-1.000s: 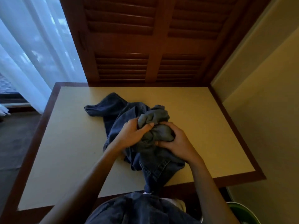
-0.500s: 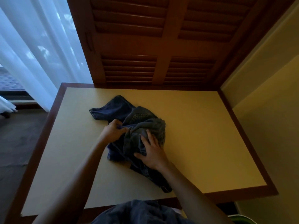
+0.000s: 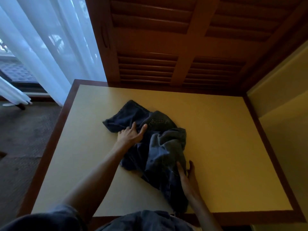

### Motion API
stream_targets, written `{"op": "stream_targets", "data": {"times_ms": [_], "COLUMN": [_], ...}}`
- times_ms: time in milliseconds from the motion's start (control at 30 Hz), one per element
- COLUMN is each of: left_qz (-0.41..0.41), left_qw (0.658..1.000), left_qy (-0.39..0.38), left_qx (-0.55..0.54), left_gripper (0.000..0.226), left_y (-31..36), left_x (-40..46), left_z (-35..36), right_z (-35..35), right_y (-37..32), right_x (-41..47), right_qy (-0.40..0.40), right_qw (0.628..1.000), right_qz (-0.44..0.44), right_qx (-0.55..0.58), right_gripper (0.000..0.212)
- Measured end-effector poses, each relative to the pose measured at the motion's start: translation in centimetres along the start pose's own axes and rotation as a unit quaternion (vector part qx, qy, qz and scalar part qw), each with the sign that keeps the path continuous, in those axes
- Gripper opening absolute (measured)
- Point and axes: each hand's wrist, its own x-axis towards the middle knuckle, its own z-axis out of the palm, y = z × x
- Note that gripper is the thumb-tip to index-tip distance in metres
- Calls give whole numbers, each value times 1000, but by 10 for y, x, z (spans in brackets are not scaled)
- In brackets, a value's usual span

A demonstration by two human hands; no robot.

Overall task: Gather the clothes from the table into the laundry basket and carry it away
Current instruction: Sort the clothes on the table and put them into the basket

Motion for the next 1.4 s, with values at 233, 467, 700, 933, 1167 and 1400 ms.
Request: {"op": "stream_targets", "data": {"times_ms": [233,467,700,933,1167,1400], "left_qz": [-1,-19,43,-44,-56,-44], "left_qw": [976,868,956,997,997,999], "left_qy": [-89,-248,11,70,41,21], "left_qx": [-198,-429,-291,10,39,18], "left_gripper": [101,50,22,71,76,74], "left_y": [34,23,-34,-102,-100,-104], "left_x": [-31,-73,-57,-38,-35,-34], "left_z": [24,80,25,52,72,68], "right_z": [-3,-7,19,65,81,67], "right_y": [-50,-83,-60,-50,-43,-42], "right_x": [-5,1,12,16,43,57], "right_qy": [83,89,89,51,62,78], "right_qw": [977,887,787,777,755,731], "right_qz": [-33,-193,-238,-198,-192,-238], "right_qx": [191,-411,-563,-595,-625,-635], "right_gripper": [77,79,75,140,140,88]}}
